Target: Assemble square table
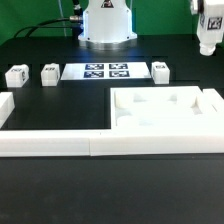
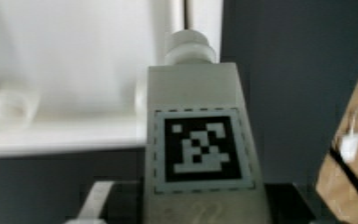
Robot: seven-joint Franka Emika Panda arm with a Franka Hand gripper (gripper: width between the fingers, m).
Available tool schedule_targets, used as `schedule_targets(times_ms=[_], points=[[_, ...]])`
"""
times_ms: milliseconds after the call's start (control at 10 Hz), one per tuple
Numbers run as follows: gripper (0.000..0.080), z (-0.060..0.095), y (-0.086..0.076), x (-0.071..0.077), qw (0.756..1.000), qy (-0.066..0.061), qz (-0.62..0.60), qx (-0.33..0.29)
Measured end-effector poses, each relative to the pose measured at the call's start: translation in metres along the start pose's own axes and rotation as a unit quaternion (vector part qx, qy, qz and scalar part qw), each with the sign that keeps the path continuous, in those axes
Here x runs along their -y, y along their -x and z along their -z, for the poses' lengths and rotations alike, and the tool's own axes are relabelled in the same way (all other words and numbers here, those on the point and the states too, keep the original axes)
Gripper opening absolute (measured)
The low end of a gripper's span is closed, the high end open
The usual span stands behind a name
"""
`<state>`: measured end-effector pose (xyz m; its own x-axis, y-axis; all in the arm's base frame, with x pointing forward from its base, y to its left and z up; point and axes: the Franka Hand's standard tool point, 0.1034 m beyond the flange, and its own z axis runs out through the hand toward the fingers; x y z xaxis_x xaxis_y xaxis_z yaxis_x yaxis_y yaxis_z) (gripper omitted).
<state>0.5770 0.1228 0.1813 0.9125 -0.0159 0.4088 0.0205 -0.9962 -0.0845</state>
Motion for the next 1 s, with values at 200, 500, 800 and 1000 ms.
schedule_targets(times_ms=[200,500,800,1000], points=[[0.0294,-0.003,0.009,0.011,0.999,-0.01,0.002,-0.033],[0.0294,-0.005,0.009,0.007,0.999,-0.01,0.006,-0.032],[0.0294,-0.041,-0.033,-0.031,0.997,0.011,0.055,-0.045],[0.0294,-0.066,-0.024,-0.031,0.998,0.007,0.036,-0.052]])
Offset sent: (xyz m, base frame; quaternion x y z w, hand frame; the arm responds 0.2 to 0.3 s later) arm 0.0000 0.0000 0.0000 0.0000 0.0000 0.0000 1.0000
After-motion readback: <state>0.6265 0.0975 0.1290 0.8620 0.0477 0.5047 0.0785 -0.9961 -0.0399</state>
